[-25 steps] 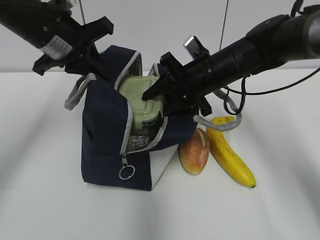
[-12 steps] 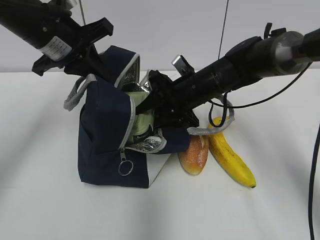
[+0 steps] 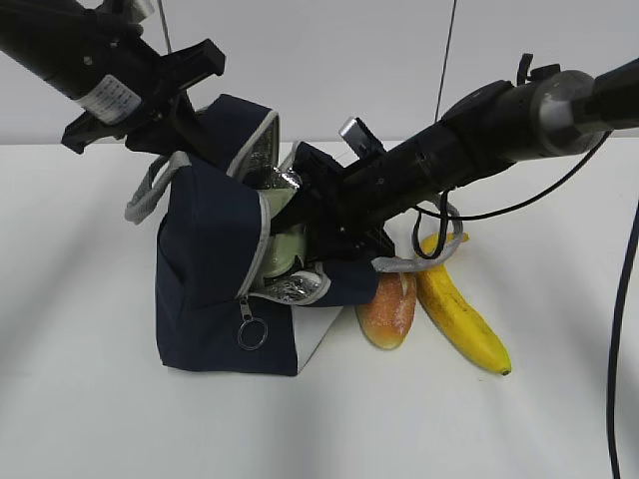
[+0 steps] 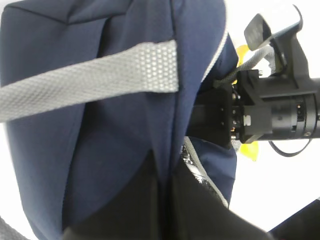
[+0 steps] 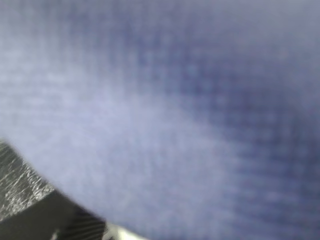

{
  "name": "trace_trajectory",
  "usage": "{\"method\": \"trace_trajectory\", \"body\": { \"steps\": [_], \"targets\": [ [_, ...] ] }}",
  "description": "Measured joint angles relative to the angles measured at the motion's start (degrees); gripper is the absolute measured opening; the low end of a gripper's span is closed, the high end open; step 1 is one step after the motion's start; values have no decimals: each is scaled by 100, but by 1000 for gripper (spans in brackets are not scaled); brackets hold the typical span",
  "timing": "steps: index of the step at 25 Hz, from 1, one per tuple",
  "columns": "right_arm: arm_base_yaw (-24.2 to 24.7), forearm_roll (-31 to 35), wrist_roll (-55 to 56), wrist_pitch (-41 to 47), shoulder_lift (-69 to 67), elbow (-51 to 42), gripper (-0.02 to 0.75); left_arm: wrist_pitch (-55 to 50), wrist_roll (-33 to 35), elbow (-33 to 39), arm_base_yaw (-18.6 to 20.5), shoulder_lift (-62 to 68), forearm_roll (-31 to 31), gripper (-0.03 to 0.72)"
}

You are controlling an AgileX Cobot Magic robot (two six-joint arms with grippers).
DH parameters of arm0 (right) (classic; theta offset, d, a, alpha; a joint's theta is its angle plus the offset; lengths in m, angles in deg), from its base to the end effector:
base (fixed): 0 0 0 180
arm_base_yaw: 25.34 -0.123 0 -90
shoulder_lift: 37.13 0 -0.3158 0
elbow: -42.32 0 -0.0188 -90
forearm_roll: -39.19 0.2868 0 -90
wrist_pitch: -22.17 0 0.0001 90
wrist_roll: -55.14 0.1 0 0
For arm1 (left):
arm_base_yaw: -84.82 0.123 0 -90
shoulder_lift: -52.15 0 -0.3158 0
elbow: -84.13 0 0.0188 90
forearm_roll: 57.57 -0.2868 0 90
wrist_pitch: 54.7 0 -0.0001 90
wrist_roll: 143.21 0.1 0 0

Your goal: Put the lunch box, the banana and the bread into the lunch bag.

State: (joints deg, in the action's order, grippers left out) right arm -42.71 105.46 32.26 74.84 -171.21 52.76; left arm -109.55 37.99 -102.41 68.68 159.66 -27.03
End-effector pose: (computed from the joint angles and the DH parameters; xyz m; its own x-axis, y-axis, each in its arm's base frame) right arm 0.4569 0.2193 0.1464 -0.9951 0.0607 -0.0777 -0.0250 0.6068 0.7945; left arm 0.3949 -0.1576 0.3079 -0.9398 -0.0137 -0.3416 0.1663 0.8547 -0.4918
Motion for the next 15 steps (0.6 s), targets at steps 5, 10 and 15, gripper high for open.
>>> {"method": "trace_trajectory", "body": {
  "steps": [5, 10, 15],
  "targets": [
    [-5, -5, -11, 51, 0, 5, 431, -24, 0, 0, 0, 0, -25, -3],
    [-5, -16, -23, 275, 0, 86, 437, -37, 0, 0, 0, 0, -51, -3],
    [-5, -282, -36, 1000, 0, 530, 438, -54, 0, 0, 0, 0, -99, -3]
  ]
}}
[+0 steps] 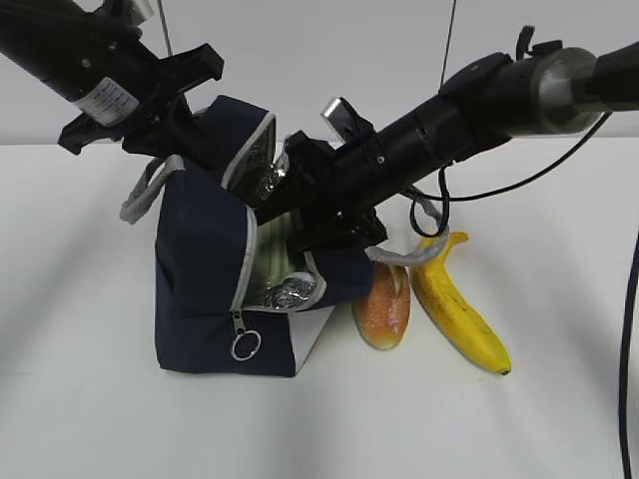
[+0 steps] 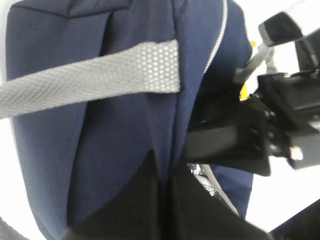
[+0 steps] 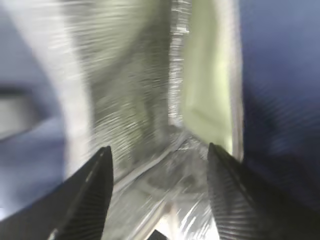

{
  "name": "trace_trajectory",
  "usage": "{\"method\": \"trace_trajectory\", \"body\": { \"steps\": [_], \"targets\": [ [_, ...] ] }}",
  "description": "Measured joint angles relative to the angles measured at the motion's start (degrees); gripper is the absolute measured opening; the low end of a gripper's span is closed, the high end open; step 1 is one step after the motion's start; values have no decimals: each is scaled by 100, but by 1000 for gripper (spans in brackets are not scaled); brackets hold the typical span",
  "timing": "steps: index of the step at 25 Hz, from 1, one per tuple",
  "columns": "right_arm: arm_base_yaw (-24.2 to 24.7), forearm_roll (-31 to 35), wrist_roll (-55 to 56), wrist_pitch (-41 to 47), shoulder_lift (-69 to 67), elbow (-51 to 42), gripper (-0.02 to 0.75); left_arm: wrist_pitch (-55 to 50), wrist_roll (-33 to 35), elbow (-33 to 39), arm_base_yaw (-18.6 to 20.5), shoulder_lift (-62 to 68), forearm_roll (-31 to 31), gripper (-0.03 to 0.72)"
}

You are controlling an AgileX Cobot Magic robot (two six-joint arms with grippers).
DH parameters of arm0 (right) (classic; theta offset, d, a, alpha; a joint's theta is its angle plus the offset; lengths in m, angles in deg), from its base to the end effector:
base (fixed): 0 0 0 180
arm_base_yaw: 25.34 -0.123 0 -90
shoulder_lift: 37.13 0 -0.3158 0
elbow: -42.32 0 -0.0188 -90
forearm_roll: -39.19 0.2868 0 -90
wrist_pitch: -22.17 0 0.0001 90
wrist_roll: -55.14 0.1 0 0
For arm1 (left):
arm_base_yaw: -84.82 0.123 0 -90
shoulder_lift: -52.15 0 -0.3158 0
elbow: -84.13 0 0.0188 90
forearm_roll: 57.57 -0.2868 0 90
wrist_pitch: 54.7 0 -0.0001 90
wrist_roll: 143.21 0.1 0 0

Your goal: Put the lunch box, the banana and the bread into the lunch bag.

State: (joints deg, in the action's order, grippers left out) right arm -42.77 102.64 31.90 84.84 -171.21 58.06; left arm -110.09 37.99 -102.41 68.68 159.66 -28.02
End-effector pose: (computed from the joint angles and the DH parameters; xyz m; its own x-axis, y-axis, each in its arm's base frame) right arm 0.4556 0.2264 0.1735 -0.9909 -0.1004 -0.0891 -0.1303 0.5594 0.8186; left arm 0.3943 -0.1564 0.3069 -0.9410 -0.0003 -0.3385 0.1714 0.8619 -0.4772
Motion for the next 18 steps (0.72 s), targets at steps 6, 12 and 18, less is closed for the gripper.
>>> {"method": "trace_trajectory", "body": {
  "steps": [6, 12, 18],
  "targets": [
    [11, -462, -8, 346, 472, 297, 439, -50, 1, 0, 0, 0, -75, -3],
    [11, -1319, 43, 369, 1555, 323, 440, -186, 6, 0, 0, 0, -479, -3],
    [11, -3369, 1122, 267, 2461, -11, 440, -224, 6, 0, 0, 0, -683, -3]
  ]
}}
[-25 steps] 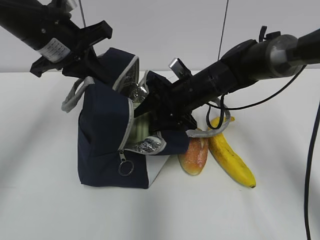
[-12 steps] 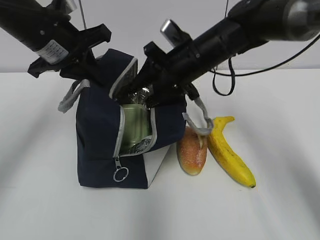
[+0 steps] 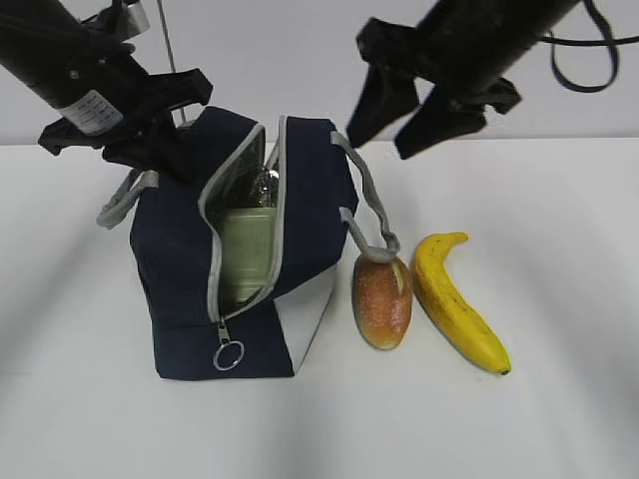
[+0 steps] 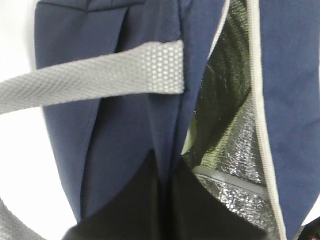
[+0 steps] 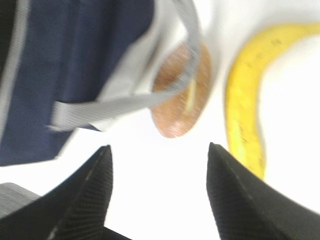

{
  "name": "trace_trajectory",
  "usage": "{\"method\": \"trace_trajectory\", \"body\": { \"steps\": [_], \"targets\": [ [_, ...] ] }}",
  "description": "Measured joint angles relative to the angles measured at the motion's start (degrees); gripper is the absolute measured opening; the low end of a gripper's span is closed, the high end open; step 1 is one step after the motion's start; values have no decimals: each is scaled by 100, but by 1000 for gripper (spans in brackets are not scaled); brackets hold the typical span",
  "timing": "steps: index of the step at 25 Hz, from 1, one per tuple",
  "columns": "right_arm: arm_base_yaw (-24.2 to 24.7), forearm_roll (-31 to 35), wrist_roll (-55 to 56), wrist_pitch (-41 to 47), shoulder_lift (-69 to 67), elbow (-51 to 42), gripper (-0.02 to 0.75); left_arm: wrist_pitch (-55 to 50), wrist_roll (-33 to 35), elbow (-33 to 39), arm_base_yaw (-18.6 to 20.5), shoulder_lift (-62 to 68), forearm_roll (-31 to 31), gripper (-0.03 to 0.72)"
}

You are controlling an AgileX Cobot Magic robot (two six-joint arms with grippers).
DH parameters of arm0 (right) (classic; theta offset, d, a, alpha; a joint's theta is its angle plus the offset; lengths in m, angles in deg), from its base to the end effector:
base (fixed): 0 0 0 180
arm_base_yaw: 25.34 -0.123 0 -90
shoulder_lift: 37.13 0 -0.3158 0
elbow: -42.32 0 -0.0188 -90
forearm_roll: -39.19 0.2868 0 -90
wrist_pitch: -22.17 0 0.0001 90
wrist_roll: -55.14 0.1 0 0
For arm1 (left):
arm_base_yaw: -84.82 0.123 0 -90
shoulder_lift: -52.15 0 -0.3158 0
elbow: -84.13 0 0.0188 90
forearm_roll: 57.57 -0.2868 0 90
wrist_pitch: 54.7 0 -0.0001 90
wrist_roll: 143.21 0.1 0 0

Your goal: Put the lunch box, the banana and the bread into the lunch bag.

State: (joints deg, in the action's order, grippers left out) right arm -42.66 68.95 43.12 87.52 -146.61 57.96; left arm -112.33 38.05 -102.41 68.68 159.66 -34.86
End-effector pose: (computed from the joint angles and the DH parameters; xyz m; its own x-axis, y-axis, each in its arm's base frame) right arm 0.3961 0.1708 0.3387 -0.8824 -0.2525 -0.3969 -0.4197 0.8037 0.4218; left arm 0.3923 -0.1475 0.3013 -0.9399 0.0780 -0.3324 0.2066 0.9050 -0.3718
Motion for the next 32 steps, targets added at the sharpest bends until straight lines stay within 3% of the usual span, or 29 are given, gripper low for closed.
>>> {"method": "trace_trajectory", "body": {
  "steps": [4, 11, 19, 25, 32],
  "targets": [
    [0, -1182, 698, -181, 455, -754, 440, -6, 0, 0, 0, 0, -127, -3],
    [9, -1905, 870, -402, 526, -1599, 440, -107, 0, 0, 0, 0, -224, -3],
    [9, -2195, 709, -800, 350, -1775, 442, -118, 0, 0, 0, 0, -224, -3],
    [9, -2257, 609, -879, -245, -1775, 522, -129, 0, 0, 0, 0, -224, -3],
    [9, -2511, 587, -1025, -848, -1775, 518, -141, 0, 0, 0, 0, -224, -3]
  ]
}}
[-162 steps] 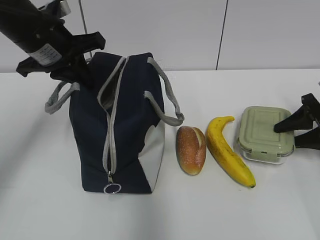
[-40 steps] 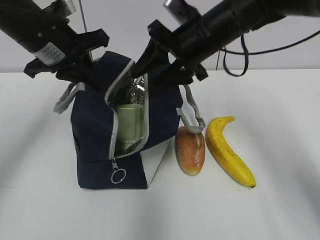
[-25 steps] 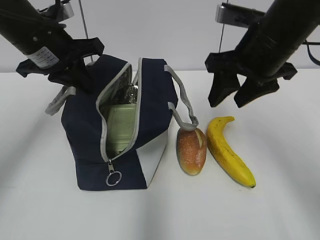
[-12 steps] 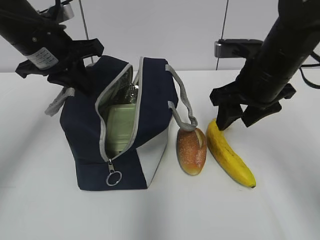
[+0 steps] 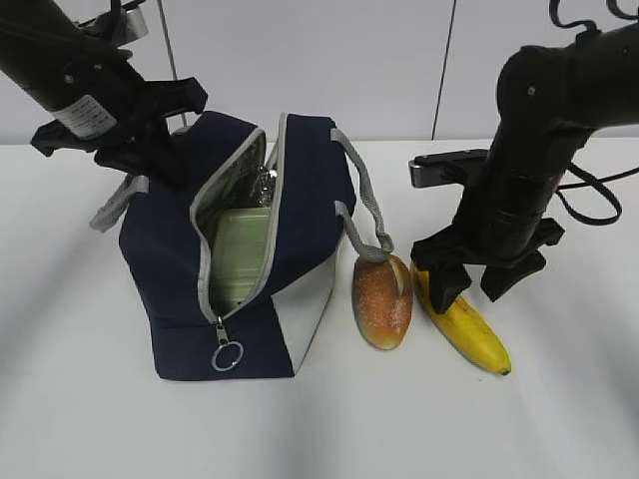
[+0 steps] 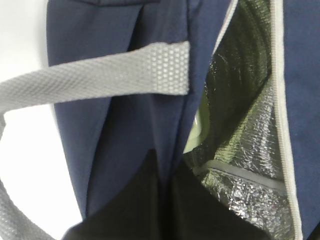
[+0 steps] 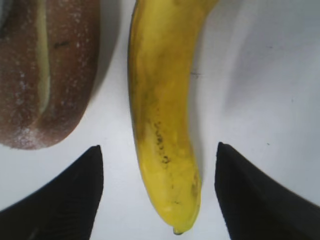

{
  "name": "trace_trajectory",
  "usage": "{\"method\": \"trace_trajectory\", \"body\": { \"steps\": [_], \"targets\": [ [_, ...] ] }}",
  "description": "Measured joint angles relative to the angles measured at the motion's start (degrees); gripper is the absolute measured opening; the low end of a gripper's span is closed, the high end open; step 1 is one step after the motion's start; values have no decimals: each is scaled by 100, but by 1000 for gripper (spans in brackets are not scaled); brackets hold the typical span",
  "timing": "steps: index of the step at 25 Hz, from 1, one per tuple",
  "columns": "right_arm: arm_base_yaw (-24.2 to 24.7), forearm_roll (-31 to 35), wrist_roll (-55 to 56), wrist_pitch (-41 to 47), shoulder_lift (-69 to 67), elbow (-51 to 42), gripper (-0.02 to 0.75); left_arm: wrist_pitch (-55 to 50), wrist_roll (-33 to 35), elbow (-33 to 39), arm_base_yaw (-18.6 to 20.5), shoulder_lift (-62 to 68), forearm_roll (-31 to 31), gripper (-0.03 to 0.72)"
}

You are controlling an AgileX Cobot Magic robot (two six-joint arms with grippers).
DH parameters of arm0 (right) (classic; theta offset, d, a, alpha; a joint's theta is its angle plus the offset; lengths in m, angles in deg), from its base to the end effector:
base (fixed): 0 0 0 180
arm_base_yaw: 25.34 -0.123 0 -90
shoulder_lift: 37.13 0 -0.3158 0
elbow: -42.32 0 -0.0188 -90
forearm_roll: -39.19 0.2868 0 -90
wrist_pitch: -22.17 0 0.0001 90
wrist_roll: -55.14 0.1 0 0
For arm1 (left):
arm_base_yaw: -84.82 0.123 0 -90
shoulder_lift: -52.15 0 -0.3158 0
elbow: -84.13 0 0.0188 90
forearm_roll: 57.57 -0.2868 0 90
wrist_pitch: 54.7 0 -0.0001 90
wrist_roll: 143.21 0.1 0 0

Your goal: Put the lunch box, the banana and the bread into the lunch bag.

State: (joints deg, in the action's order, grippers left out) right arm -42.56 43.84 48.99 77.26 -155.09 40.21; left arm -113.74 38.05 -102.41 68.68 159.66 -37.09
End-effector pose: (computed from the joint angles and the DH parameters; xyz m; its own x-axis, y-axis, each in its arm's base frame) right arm 0.3936 0.1290 0.1751 -0.9316 -0.3522 -0.0898 -0.3581 0.9317 0.0609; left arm 0.3906 -0.1443 0.2994 -0.9423 0.1068 -0.3174 0.2172 0.9163 -0.3366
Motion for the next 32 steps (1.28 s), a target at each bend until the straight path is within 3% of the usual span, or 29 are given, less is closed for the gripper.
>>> {"method": "trace_trajectory", "body": {
  "steps": [9, 25, 32],
  "targets": [
    [0, -19, -12, -399, -283, 0, 466, -5, 0, 0, 0, 0, 0, -3],
    [0, -19, -70, -662, -564, 11, 455, -5, 0, 0, 0, 0, 0, -3],
    [0, 18, -70, -662, -564, 22, 283, -5, 0, 0, 0, 0, 0, -3]
  ]
}}
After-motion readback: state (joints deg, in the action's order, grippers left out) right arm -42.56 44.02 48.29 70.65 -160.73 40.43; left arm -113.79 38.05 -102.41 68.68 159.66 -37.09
